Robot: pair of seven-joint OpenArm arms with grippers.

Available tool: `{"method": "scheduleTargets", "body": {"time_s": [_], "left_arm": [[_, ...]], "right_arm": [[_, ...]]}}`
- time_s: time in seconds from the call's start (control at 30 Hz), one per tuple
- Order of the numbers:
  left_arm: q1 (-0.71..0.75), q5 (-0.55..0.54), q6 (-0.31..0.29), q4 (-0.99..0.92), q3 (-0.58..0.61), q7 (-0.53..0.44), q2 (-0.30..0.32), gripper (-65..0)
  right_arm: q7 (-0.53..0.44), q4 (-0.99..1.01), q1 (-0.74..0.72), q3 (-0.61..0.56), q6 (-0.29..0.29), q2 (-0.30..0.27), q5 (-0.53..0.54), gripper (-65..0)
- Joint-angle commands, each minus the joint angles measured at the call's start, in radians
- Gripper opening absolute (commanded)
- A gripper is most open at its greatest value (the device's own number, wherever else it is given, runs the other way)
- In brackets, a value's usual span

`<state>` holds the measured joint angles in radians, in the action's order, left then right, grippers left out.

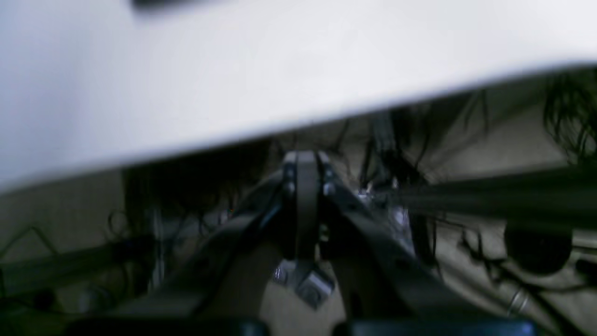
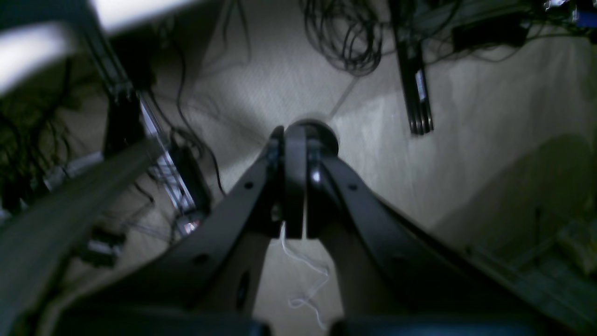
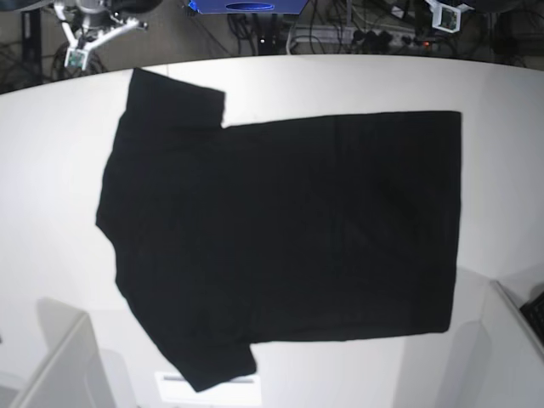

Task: Fold the T-shirt properly
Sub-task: 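Move both grippers down to the shirt's shoulder corners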

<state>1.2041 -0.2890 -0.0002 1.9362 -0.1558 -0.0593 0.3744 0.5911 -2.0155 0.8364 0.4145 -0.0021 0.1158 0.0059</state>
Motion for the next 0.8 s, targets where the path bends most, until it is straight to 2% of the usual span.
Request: {"method": "scheduleTargets", "body": {"time_s": [0.0,0.13,0.27,0.3,0.37,0.43,0.53,0.6,0.67,0.7,0.77], "left_arm": [[0.029,-0.002,0.006,0.029,-0.021,-0.023,0.002,-65.0],[0.018,0.001,0.006,0.038,-0.081,-0.018,-0.013,-65.0],[-0.008,0.001,0.006,0.035,-0.127,-0.021,-0.048,-65.0],[-0.014,0.001,0.006,0.035,-0.141,-0.018,-0.055,-65.0],[-0.025,-0.006,0.006,0.035,-0.159,-0.018,-0.062,-65.0],[-0.039,-0.008,0.006,0.035,-0.161,-0.018,-0.062,-65.0],[-0.066,-0.009,0.006,0.033,-0.153,-0.014,-0.061,-65.0],[-0.068,-0.009,0.006,0.033,-0.152,-0.014,-0.061,-65.0],[-0.069,-0.009,0.006,0.033,-0.152,-0.014,-0.061,-65.0],[-0.071,-0.011,0.006,0.033,-0.152,-0.014,-0.061,-62.2],[-0.073,-0.011,0.006,0.033,-0.152,-0.014,-0.061,-51.7]], "right_arm": [[0.008,-0.017,-0.01,0.005,-0.003,-0.008,-0.004,-65.0],[0.025,-0.02,-0.084,0.005,-0.002,-0.008,-0.004,-65.0],[0.023,-0.02,-0.177,0.007,-0.002,-0.009,-0.002,-44.9],[0.025,-0.02,-0.199,0.007,-0.002,-0.009,0.009,-43.4],[0.03,-0.02,-0.239,0.007,0.003,-0.015,0.084,-43.1],[0.043,-0.02,-0.263,0.007,0.052,-0.044,0.191,-42.9],[0.18,-0.017,-0.334,0.085,0.129,-0.086,0.438,-42.9],[0.32,-0.014,-0.398,0.2,0.139,-0.101,0.625,-42.9],[0.461,-0.003,-0.455,0.294,0.141,-0.132,0.762,-42.9],[0.534,0.006,-0.486,0.33,0.141,-0.152,0.82,-42.9],[0.643,0.031,-0.532,0.381,0.141,-0.175,0.909,-42.9]]}}
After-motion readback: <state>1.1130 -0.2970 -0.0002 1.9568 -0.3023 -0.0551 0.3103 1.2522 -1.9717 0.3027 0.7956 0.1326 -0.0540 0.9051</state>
